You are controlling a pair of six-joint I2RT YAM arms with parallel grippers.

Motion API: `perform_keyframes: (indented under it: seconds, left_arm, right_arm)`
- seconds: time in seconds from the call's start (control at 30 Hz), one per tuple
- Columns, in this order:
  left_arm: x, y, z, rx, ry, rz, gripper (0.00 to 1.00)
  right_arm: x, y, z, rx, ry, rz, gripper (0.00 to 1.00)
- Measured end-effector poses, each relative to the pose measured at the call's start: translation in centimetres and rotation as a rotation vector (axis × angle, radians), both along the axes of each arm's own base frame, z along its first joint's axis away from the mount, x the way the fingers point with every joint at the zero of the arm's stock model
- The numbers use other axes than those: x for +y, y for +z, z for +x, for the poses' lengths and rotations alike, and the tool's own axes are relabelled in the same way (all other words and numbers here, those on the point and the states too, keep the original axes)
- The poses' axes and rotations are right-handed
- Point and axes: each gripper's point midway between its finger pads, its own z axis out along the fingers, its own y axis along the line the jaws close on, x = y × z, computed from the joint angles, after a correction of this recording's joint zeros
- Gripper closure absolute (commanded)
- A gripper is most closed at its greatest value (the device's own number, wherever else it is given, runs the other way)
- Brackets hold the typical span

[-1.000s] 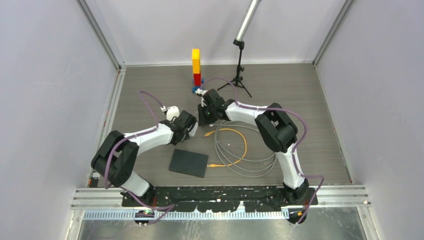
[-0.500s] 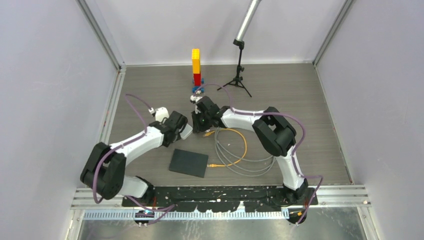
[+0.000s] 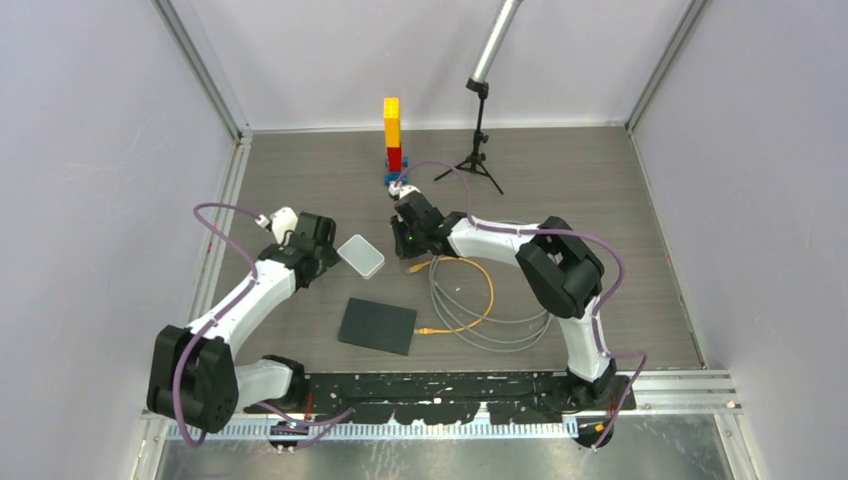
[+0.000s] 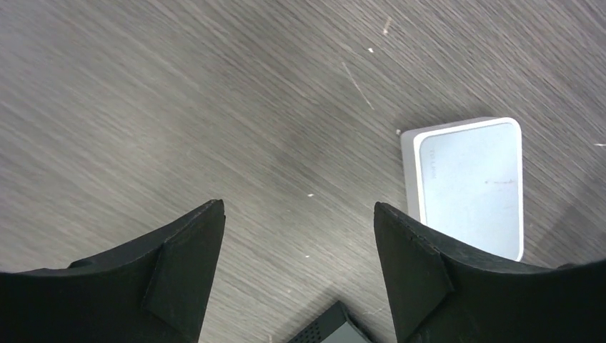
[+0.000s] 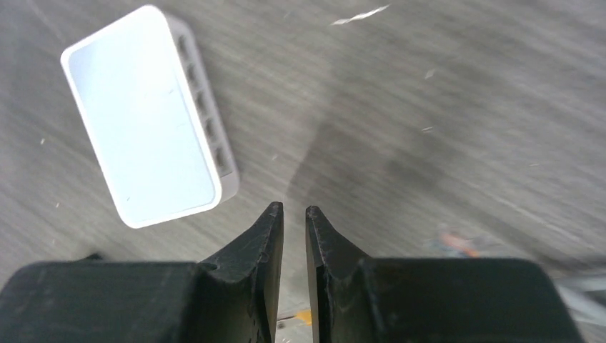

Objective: Insert the plug into the switch port
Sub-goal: Adjust the switch port at the center of the board.

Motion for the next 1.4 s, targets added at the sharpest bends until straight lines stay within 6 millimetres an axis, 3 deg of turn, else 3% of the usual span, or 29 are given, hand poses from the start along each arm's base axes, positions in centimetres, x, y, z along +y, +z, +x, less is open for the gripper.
perform_keyframes:
  seconds: [0.17, 0.33, 0.47, 0.73, 1.07, 1.4]
  left_arm:
    - [-1.8, -1.1, 1.2, -0.009, -0.051, -0.089, 0.31]
    - [-2.4, -2.8, 1.2, 0.044, -0.063, -0.103, 0.36]
    - [-2.0, -3.8, 0.6, 0.076, -0.052, -0.087, 0.36]
    - [-1.4, -6.4, -0.5, 0.165, -0.044, -0.048, 0.36]
    - [-2.1, -6.2, 3.7, 0.154, -0.045, -0.01, 0.36]
    - [-2.9, -6.2, 5.2, 0.122, -0.112, -0.021, 0.36]
  right_arm:
    - [-0.6, 1.1, 2.4, -0.031, -0.066, -0.019, 0.77]
    - [1.4, 2.8, 5.1, -0.088, -0.096, 0.006, 0.78]
    - [2.0, 2.2, 5.5, -0.082, -0.094, 0.003, 0.78]
    - [2.1, -0.5, 4.0, -0.004, -0.054, -0.024, 0.79]
    - [3.7, -1.3, 1.1, 0.028, 0.007, 0.046, 0.79]
    - [4.7, -1.3, -1.7, 0.071, 0.018, 0.126, 0.79]
